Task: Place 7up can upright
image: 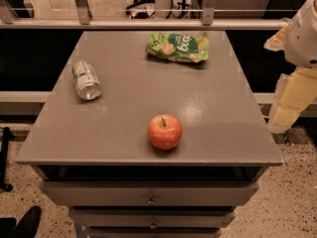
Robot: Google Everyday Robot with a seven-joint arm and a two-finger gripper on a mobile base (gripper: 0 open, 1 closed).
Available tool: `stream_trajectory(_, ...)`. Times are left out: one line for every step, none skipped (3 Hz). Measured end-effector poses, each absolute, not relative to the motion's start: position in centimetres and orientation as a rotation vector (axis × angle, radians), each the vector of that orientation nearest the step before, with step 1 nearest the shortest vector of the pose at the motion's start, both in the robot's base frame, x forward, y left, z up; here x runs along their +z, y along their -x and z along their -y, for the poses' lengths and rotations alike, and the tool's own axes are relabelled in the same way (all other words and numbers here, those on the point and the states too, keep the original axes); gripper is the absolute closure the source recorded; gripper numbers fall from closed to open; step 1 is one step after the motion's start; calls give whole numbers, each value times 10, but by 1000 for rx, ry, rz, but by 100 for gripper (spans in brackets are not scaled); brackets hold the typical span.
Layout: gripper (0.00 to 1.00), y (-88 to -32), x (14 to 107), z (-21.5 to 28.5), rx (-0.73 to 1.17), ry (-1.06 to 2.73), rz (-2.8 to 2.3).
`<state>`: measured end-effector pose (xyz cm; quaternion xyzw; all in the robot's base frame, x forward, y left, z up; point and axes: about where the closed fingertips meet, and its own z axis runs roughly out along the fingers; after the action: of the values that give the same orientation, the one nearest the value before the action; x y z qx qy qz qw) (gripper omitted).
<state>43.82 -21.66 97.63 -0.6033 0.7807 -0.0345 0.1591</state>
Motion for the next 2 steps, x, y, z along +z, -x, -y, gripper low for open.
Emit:
stream_trajectory(0, -438, 976, 217, -99, 1724, -2231)
stream_trajectory(0, -468, 976, 170, 8, 1686, -2164)
